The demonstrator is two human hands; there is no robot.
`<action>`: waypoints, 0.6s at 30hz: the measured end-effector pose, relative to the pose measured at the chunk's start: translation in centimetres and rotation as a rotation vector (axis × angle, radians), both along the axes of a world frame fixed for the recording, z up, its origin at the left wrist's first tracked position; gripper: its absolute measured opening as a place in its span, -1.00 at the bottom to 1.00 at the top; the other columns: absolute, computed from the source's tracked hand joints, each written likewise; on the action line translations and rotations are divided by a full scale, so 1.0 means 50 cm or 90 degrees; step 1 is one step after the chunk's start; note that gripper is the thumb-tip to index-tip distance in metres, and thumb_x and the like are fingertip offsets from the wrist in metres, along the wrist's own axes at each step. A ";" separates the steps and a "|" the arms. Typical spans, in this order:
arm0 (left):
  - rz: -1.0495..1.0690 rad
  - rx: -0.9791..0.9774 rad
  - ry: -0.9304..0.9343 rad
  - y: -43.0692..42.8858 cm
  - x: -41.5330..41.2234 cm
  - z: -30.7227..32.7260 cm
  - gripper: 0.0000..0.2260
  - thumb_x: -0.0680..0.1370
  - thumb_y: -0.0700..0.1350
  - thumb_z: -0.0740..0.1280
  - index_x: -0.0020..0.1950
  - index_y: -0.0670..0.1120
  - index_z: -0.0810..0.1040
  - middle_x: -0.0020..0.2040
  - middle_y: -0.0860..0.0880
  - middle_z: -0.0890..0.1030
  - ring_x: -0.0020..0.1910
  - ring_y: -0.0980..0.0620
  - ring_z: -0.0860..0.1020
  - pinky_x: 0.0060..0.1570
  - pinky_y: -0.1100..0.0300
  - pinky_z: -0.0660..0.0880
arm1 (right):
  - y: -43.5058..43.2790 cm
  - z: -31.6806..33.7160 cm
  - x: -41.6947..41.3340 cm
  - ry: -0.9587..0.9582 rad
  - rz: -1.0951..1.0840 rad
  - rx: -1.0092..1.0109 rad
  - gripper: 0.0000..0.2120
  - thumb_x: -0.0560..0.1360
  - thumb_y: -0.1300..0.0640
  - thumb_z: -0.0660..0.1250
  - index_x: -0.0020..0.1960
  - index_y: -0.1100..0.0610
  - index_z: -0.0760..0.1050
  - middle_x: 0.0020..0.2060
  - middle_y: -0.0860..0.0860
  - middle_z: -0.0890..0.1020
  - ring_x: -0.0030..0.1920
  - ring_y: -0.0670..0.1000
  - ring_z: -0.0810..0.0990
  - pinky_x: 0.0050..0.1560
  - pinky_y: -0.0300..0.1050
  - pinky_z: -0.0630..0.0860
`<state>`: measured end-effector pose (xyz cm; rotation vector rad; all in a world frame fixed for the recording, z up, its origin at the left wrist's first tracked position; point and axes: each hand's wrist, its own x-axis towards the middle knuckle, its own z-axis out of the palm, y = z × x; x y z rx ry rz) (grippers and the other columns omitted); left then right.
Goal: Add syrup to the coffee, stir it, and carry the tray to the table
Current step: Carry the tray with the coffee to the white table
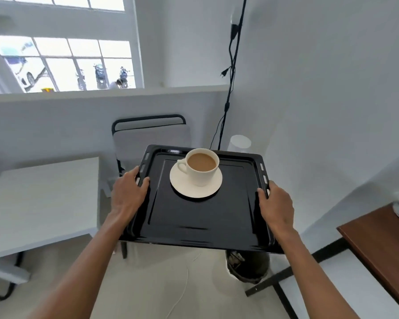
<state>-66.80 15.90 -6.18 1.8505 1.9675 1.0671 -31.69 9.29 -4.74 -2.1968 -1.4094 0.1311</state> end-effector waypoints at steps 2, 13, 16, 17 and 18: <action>0.038 0.001 -0.004 0.001 -0.054 -0.004 -0.68 0.57 -0.06 0.38 0.30 -0.10 0.60 -0.05 -0.13 0.74 -0.21 -0.13 0.66 -0.13 0.07 0.53 | 0.039 -0.001 -0.051 0.015 0.031 -0.010 -0.79 0.66 0.06 0.26 0.03 0.22 0.52 -0.18 0.12 0.64 -0.13 0.18 0.63 -0.13 0.11 0.61; 0.256 -0.043 -0.019 0.000 -0.304 -0.037 -0.61 0.57 -0.05 0.37 0.38 -0.11 0.55 0.04 -0.17 0.73 -0.02 -0.21 0.67 0.01 -0.02 0.56 | 0.259 -0.032 -0.306 0.001 0.232 -0.017 -0.76 0.66 0.06 0.28 0.09 0.25 0.56 -0.12 0.17 0.68 -0.08 0.22 0.66 -0.08 0.09 0.64; 0.298 -0.039 -0.013 0.008 -0.357 -0.046 -0.59 0.57 -0.04 0.38 0.41 -0.12 0.54 0.09 -0.17 0.72 0.03 -0.21 0.67 0.05 -0.05 0.57 | 0.319 -0.043 -0.366 0.006 0.274 -0.012 -0.75 0.66 0.08 0.29 0.07 0.28 0.55 -0.11 0.19 0.68 -0.05 0.24 0.66 -0.08 0.06 0.61; 0.315 -0.037 -0.016 0.012 -0.374 -0.049 -0.58 0.57 -0.04 0.38 0.41 -0.13 0.53 0.10 -0.17 0.72 0.04 -0.21 0.67 0.06 -0.05 0.57 | 0.338 -0.046 -0.387 0.012 0.287 -0.007 -0.73 0.66 0.08 0.30 0.11 0.31 0.56 -0.08 0.21 0.68 -0.02 0.25 0.67 -0.06 0.06 0.59; 0.332 -0.031 -0.021 0.017 -0.389 -0.052 -0.57 0.56 -0.04 0.39 0.41 -0.12 0.53 0.12 -0.17 0.71 0.05 -0.20 0.67 0.07 -0.05 0.57 | 0.356 -0.050 -0.405 0.018 0.301 0.002 -0.70 0.65 0.08 0.30 0.17 0.33 0.56 -0.04 0.23 0.69 0.02 0.25 0.67 -0.01 0.06 0.60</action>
